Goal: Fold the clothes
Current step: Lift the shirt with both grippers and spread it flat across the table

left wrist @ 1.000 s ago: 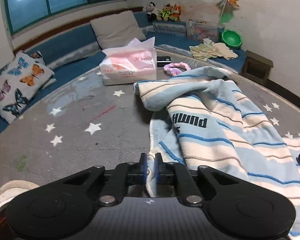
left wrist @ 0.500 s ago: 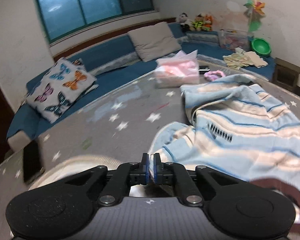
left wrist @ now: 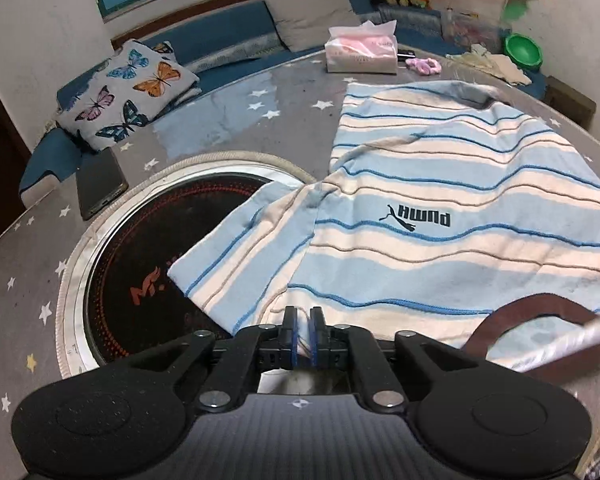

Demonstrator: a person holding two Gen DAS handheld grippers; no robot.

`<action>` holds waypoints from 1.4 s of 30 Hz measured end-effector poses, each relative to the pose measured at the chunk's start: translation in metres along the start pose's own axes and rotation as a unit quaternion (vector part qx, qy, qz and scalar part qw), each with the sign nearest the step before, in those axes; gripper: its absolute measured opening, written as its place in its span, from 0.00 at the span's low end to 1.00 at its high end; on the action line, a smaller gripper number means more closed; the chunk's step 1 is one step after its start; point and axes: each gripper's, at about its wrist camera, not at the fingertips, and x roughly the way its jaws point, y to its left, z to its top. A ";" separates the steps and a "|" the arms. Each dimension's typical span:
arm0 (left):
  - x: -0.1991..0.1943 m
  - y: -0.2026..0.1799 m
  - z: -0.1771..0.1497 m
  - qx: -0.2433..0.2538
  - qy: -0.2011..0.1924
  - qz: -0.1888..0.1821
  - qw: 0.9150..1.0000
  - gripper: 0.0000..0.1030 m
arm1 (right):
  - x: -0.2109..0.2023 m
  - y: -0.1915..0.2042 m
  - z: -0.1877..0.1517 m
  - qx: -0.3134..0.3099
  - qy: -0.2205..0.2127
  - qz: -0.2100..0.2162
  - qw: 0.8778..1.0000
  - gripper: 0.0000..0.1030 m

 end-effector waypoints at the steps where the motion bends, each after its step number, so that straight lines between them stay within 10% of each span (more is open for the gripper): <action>1: -0.002 0.001 0.004 -0.002 -0.004 0.003 1.000 0.09 | -0.002 0.001 0.003 -0.003 -0.006 0.005 1.000 0.16; 6: -0.011 -0.001 0.022 0.005 -0.042 0.012 0.999 0.38 | 0.020 0.016 0.012 -0.037 0.013 0.055 0.998 0.33; 19: 0.059 -0.053 0.082 0.030 -0.063 -0.038 0.997 0.42 | 0.084 0.045 -0.003 -0.054 0.074 0.097 0.991 0.53; 23: 0.086 -0.070 0.096 0.042 -0.062 -0.030 0.997 0.42 | 0.081 0.052 -0.003 -0.087 0.068 0.102 0.989 0.10; 25: 0.097 -0.075 0.099 0.050 -0.056 -0.023 0.997 0.41 | 0.079 0.056 -0.003 -0.103 0.065 0.104 0.987 0.08; 34: 0.103 -0.074 0.093 0.058 -0.062 0.012 0.996 0.42 | 0.025 0.038 0.031 -0.108 -0.070 -0.042 0.991 0.08; 42: 0.104 -0.068 0.093 0.049 -0.061 0.020 0.997 0.43 | 0.037 0.000 0.039 -0.047 -0.040 -0.098 0.993 0.19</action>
